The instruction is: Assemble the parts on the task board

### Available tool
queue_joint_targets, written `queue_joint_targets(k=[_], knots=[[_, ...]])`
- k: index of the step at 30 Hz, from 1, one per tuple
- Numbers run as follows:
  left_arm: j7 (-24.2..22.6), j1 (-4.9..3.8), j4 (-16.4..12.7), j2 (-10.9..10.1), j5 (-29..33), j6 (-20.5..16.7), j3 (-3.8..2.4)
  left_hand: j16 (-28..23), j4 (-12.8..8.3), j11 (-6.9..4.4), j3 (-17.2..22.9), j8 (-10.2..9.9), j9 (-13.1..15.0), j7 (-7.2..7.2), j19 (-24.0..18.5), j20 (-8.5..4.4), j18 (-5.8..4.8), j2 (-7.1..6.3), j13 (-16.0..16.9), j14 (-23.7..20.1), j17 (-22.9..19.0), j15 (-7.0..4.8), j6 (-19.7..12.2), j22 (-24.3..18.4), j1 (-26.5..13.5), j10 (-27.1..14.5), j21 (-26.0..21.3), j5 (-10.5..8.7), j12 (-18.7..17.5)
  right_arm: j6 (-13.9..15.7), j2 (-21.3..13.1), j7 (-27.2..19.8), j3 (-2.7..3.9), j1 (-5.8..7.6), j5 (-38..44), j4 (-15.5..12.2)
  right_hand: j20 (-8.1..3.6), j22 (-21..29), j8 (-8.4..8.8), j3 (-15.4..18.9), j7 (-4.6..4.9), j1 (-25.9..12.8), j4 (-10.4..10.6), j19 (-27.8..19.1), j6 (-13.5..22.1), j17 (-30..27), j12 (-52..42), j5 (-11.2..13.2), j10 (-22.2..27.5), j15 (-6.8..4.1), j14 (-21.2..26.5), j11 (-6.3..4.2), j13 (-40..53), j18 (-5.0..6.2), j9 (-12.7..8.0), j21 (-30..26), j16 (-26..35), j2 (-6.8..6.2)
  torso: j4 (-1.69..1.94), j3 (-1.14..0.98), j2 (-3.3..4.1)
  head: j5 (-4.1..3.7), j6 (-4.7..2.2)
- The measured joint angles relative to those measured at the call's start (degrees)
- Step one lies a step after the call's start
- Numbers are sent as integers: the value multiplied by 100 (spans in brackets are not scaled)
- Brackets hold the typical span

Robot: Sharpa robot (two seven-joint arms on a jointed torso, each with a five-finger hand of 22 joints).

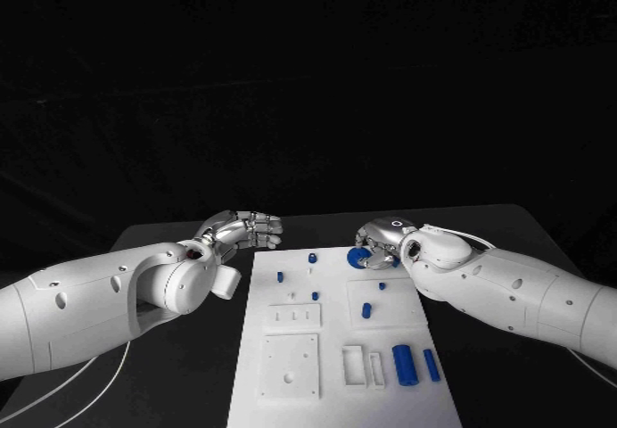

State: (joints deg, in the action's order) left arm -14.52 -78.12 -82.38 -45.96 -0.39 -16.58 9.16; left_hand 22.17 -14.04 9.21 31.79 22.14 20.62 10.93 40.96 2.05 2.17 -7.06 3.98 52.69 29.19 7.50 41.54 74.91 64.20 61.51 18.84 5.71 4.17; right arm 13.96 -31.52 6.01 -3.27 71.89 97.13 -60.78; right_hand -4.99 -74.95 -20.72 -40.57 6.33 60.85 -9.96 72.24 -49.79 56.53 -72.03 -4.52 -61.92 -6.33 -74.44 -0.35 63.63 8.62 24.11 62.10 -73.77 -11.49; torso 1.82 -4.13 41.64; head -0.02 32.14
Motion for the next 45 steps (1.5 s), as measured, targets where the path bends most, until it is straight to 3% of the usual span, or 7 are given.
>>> queue_joint_targets(k=[5, 9, 14, 23, 32, 38, 45], knots=[[0, 0, 38, 1, 0, -1, 0, 0, 0, 0, 0, 0, 0, 0, 0, 0, 0, 0, 0, 0, 0, 0, 0, 0, 0, 0, 23, 0, 0, 186, -77, 120, -2, -34, 170, -247, 1, 0, -12, -134, -28, 28, 14, 0, -28, 21, 0, -79, -5, 0, -1, 2, 3, 1, 39, 23, 19, 35, 2, -1, 0, 16, -23], [0, 0, 41, -7, 0, -3, 0, 0, 0, 0, 0, 0, -1, 0, 0, 0, 0, 0, 0, 0, 0, 0, 0, 0, 0, 0, 23, 0, 0, 340, -119, 228, 1, -51, 423, -465, 8, 0, 5, -276, -44, 72, 102, 16, -44, 33, 0, -81, -35, -16, -18, -27, 5, 18, 38, 23, 23, -14, -1, 2, -2, 27, -52], [0, 0, 46, -4, 0, -5, 0, -1, 0, 0, 0, 0, -1, 0, 0, 0, 0, 0, 0, 0, 0, 0, 0, 0, 0, 0, 23, 0, 0, 517, -165, 344, 19, -33, 777, -758, -10, 1, 11, -437, -74, 132, 194, 59, -74, 48, 0, 30, -76, -13, -32, -28, 12, 34, 37, 23, 22, -179, -4, 4, -2, 36, -75], [-2, 0, 31, -21, 0, -6, 1, -22, 0, 0, 0, 0, -1, 0, 0, 0, 0, 0, 0, 0, 0, 0, 0, -1, 0, 0, 23, 0, 0, 707, -108, 450, 16, -30, 1270, -1148, -5, 1, 12, -540, -83, 169, 288, 65, -84, 55, 23, 80, -81, -16, -36, -29, 14, 44, 36, 23, 45, -277, -2, 6, -1, 81, -94], [-3, 0, 7, -36, 0, -6, 0, -22, 0, 0, 0, 0, 3, 0, 0, 0, 0, 0, 0, 0, 0, 0, 0, -1, 0, 0, 23, 0, 0, 807, 155, 515, -44, -31, 1618, -1261, -4, 2, 16, -570, -90, 193, 318, 66, -91, 55, 23, 97, -98, -16, -37, -26, 8, 56, 35, 23, 45, -302, 3, 10, 7, 123, -103], [-3, 0, 0, -26, 0, -6, 0, -22, 0, 0, 0, 0, 3, 0, 0, 0, 0, 0, 1, 0, 0, 0, 0, -1, 0, 0, 23, 0, 0, 831, 352, 537, -123, -45, 1743, -1196, 6, 2, 16, -585, -93, 170, 333, 74, -93, 54, 23, 97, -108, -16, -37, -17, 8, 61, 43, 23, 45, -325, 18, 15, 10, 147, -105], [-3, 0, 9, 8, 0, -7, 0, -22, 0, 0, 0, 0, 3, 0, 0, 0, 0, 0, 0, 0, 0, 0, 0, -1, 0, 0, 23, 0, 0, 830, 493, 544, -167, -83, 1817, -1094, 6, 3, 17, -585, -104, 170, 333, 74, -105, 54, 24, 97, -109, -15, -37, -16, 8, 63, 43, 31, 44, -325, 34, 12, 18, 175, -77]])
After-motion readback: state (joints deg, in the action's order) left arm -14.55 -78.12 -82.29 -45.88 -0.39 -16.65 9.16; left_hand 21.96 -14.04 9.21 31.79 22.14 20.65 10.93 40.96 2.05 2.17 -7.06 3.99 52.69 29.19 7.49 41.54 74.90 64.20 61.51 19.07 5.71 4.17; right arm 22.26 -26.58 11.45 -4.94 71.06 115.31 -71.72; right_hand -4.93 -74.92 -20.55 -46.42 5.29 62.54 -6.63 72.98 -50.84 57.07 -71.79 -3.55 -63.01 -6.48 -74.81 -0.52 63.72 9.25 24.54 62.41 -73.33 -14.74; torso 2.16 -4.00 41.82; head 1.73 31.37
